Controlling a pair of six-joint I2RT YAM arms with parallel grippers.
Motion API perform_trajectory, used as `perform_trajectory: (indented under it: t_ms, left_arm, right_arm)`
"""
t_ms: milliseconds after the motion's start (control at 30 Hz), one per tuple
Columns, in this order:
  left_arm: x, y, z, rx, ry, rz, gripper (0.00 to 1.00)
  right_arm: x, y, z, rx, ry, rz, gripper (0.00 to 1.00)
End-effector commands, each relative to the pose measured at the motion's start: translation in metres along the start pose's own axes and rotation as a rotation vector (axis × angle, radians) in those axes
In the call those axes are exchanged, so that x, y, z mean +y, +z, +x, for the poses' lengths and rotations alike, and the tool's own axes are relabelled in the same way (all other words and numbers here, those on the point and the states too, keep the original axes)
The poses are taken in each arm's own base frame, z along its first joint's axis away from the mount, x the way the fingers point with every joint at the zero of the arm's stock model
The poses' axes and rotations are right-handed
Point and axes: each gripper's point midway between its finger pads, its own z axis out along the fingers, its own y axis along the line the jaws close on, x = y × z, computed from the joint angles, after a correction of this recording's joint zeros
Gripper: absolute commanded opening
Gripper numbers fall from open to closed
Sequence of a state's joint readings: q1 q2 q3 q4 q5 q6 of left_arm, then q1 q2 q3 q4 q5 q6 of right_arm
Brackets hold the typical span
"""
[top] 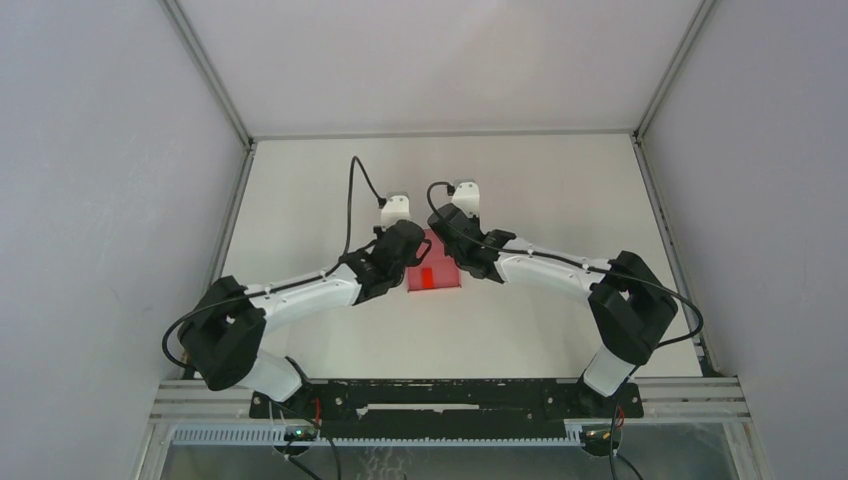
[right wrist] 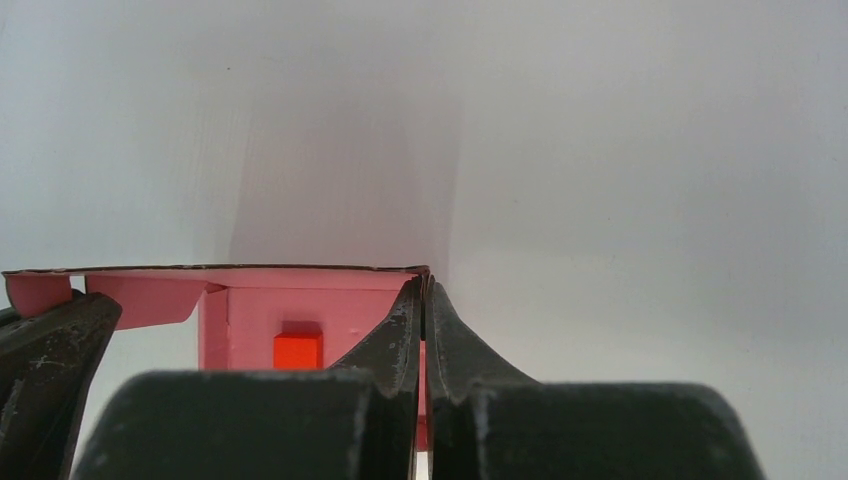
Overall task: Fold the paper box
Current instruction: Close the paper box at the center of the board.
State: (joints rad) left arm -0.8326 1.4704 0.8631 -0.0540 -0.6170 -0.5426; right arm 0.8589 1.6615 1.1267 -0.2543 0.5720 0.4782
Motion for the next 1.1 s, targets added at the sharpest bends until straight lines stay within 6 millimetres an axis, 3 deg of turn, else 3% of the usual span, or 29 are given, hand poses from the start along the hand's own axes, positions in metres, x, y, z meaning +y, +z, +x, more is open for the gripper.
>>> perform_trajectory:
  t_ms: [0, 400, 1067]
  left_arm:
    - [-0.028, -0.012, -0.012, -0.059, -0.094, 0.089, 0.10]
    - [-0.022, -0.018, 0.000, -0.078, -0.109, 0.045, 0.10]
    - [-0.025, -0.028, 0.013, -0.087, -0.133, 0.023, 0.10]
  right_arm:
    - [0.042, -0.013, -0.014, -0.037, 0.086, -0.123, 0.00]
    - [0.037, -0.019, -0.003, -0.047, 0.110, -0.120, 0.00]
    - [0.044, -0.028, 0.014, -0.043, 0.120, -0.114, 0.00]
